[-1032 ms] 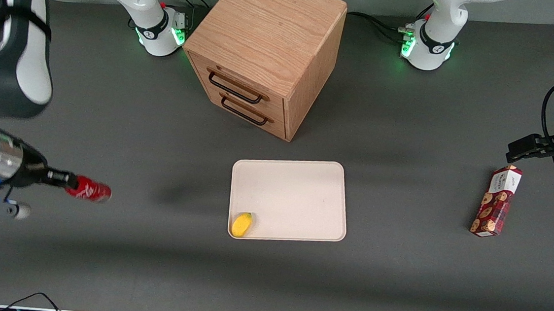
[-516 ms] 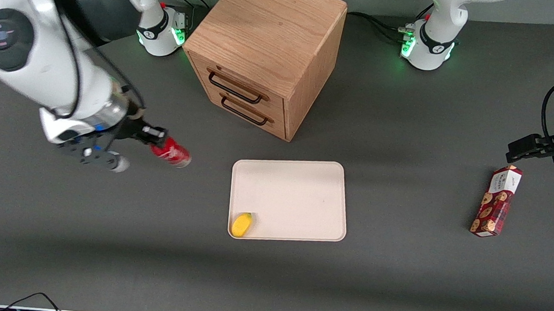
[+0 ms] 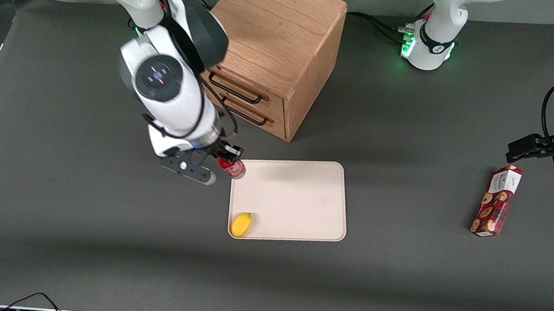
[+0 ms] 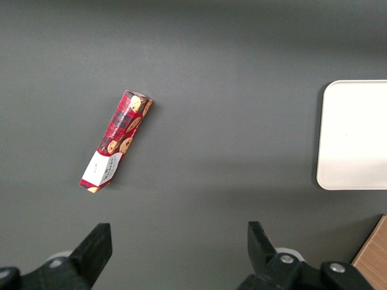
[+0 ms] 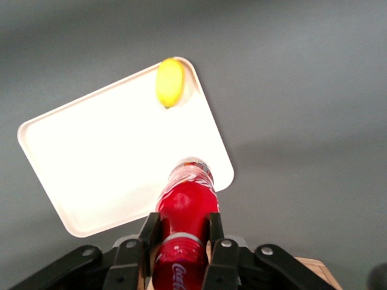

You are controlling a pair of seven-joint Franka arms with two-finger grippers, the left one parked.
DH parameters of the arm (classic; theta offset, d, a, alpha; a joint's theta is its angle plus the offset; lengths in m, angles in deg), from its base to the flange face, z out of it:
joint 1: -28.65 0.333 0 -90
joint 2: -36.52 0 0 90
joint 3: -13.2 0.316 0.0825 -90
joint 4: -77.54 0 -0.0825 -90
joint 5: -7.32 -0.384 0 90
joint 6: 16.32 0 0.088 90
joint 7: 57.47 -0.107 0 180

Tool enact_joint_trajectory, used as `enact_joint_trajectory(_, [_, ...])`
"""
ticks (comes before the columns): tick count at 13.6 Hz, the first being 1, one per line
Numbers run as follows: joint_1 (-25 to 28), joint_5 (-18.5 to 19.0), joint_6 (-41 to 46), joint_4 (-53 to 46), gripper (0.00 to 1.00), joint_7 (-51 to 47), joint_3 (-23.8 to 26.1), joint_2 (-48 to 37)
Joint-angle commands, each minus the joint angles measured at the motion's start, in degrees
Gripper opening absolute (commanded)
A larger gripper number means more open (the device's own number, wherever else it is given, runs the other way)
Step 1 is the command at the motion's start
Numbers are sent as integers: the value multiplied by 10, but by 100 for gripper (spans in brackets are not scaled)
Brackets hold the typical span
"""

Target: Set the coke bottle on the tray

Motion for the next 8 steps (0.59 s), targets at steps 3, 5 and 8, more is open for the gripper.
enact_joint_trajectory(3, [-2, 39, -95, 37, 0, -11, 4, 42])
enact_joint_trajectory(5, [-4, 59, -98, 46, 0, -8, 3, 60])
enact_joint_trajectory(8, [-8, 59, -117, 57, 0, -7, 4, 74])
